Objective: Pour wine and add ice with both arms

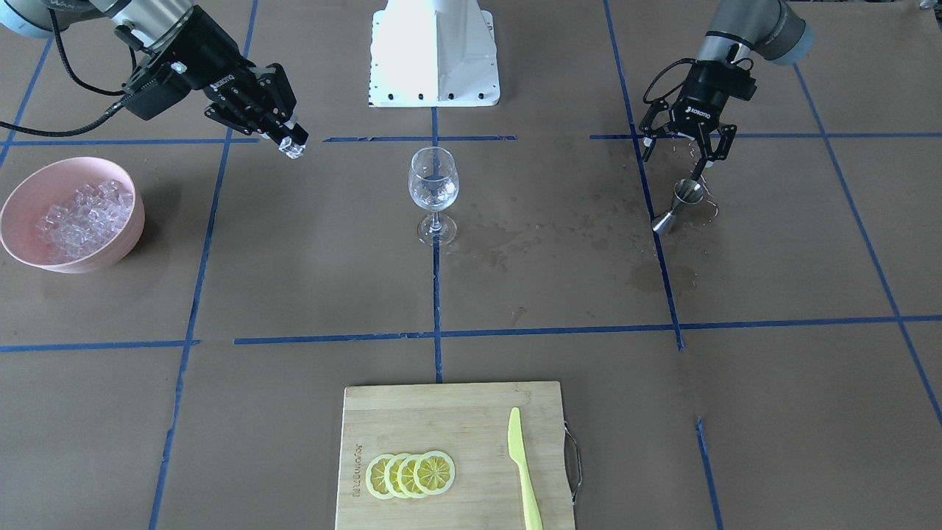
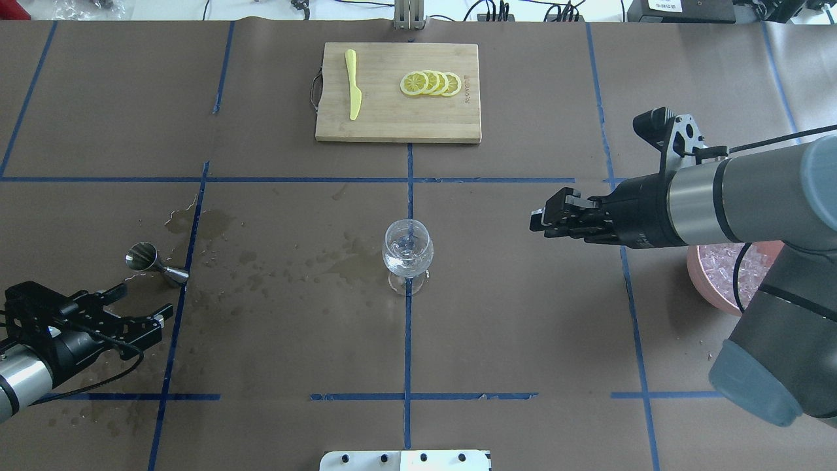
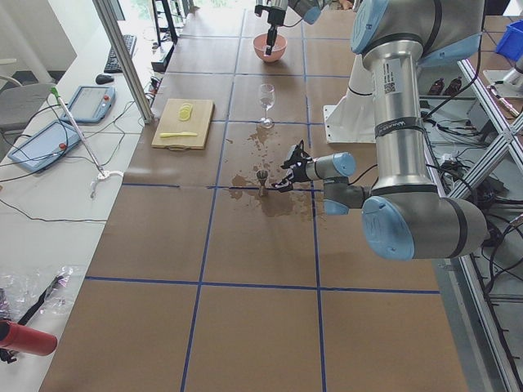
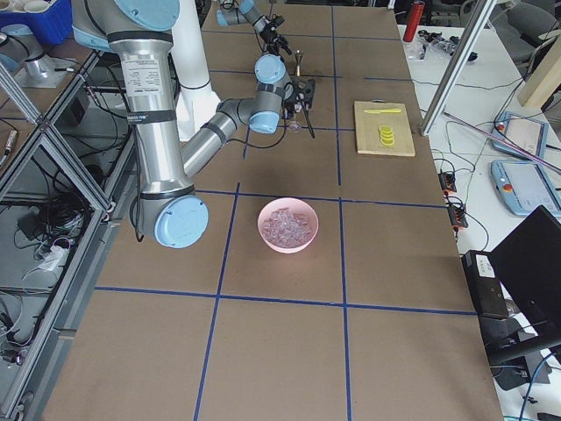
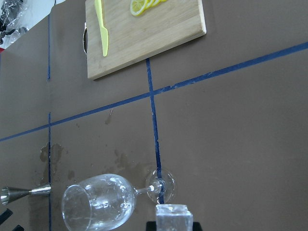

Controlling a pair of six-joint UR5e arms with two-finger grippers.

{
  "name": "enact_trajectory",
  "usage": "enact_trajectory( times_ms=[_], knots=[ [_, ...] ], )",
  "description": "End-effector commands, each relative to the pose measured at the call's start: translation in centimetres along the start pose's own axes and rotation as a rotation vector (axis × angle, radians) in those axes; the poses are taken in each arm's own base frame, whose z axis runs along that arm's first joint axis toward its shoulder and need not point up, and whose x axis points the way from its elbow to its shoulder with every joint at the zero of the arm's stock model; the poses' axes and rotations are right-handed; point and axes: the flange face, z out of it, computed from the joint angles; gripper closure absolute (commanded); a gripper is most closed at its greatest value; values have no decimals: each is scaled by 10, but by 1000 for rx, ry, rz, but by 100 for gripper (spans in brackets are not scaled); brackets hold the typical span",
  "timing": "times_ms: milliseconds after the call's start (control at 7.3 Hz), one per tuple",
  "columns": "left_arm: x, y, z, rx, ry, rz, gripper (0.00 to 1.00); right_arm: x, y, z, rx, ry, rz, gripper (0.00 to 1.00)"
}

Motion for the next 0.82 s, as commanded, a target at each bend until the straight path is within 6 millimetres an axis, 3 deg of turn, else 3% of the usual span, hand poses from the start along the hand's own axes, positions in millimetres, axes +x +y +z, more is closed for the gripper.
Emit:
enact_trajectory(
  times_ms=[0, 274, 411, 548, 685],
  knots=[
    [3, -43, -13, -200, -23, 2, 0, -47, 18, 23, -15, 17, -1, 100],
    [-16, -82, -25, -378, -36, -67, 0, -87, 60, 58, 13, 51, 8, 100],
    [-33, -88, -27, -417, -44, -90, 0, -108, 77, 70, 9, 74, 2, 100],
    [-35, -89, -27, -415, -46, -92, 0, -127, 82, 77, 15, 87, 0, 100],
    [-36, -90, -28, -413, -51, -94, 0, -129, 81, 86, 15, 98, 0, 100]
  ],
)
